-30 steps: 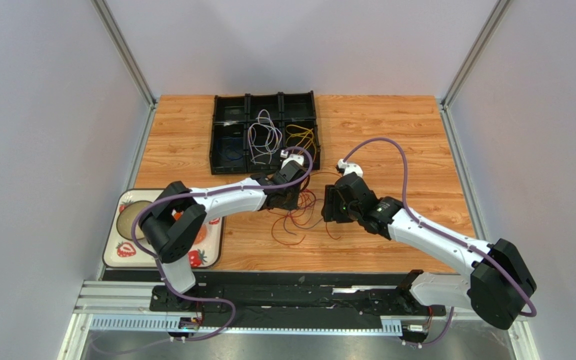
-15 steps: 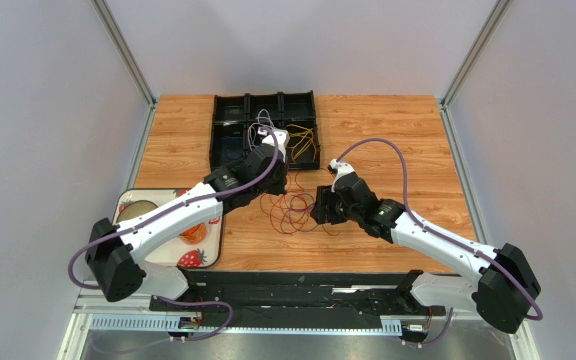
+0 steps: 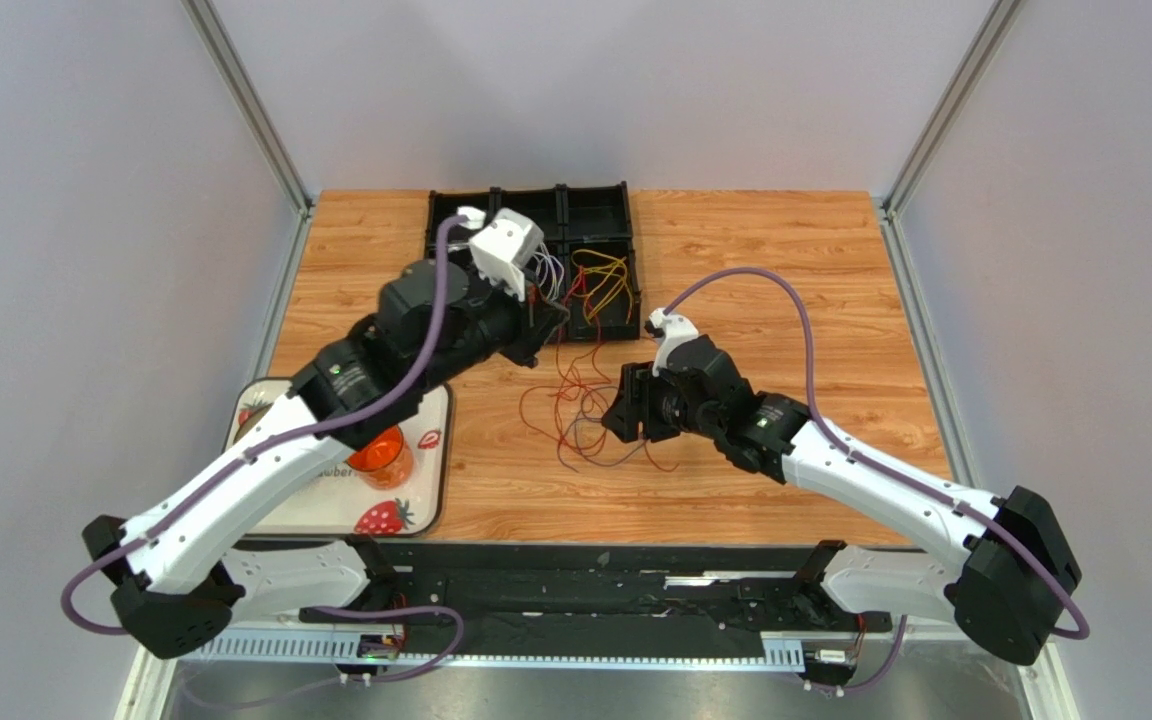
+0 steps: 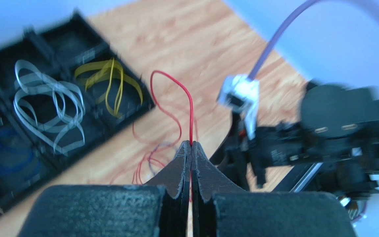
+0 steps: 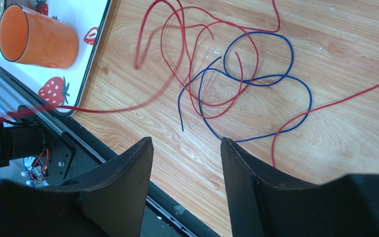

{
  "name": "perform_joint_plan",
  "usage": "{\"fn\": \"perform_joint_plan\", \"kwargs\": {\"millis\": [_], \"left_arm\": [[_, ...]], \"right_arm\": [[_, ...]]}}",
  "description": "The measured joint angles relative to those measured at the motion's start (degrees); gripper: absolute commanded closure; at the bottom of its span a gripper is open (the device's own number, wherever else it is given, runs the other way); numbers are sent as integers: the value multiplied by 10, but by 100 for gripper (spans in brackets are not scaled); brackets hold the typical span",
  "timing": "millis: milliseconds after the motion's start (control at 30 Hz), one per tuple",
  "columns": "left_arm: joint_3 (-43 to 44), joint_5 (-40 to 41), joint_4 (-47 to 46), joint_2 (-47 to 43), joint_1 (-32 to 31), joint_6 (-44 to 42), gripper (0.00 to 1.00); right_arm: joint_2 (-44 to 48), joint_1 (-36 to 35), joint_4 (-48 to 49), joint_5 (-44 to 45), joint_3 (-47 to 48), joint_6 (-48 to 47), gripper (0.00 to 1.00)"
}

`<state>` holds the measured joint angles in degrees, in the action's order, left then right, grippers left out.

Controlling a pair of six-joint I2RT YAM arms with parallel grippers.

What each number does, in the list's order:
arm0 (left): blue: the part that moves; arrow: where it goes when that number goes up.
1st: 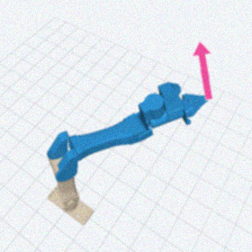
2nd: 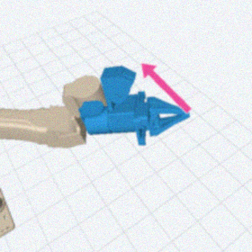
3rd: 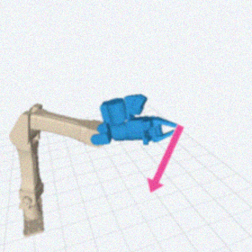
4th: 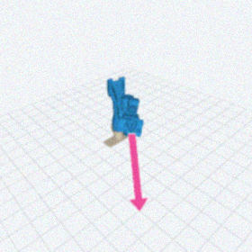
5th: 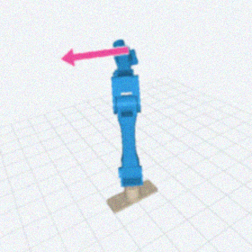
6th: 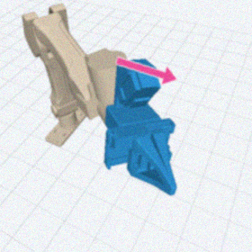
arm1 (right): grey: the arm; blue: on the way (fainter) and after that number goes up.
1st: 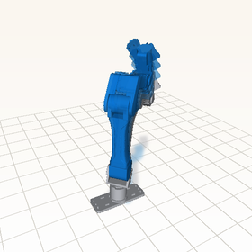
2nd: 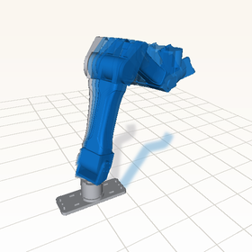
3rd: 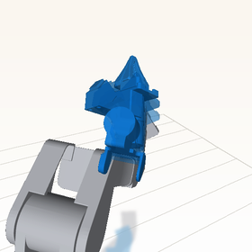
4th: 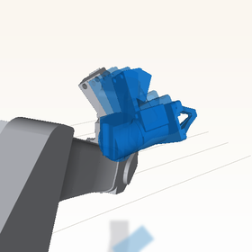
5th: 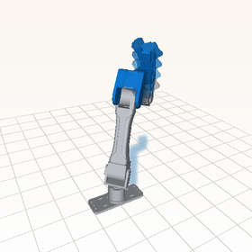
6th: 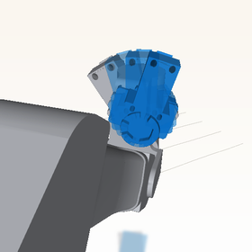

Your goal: Untangle the cables

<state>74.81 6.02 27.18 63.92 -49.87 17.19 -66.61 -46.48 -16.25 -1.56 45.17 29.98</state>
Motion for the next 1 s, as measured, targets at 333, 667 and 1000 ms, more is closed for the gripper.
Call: {"fn": "perform_joint_plan", "kwargs": {"millis": [333, 667, 1000], "left_arm": [[92, -66, -92, -97, 0, -63, 100], [-36, -57, -153, -129, 0, -62, 100], [-64, -34, -151, -117, 0, -60, 100]], "right_arm": [[0, 0, -2, 1, 7, -1, 43], [1, 0, 16, -5, -1, 2, 42], [-58, -30, 75, -17, -26, 47, 44]]}}
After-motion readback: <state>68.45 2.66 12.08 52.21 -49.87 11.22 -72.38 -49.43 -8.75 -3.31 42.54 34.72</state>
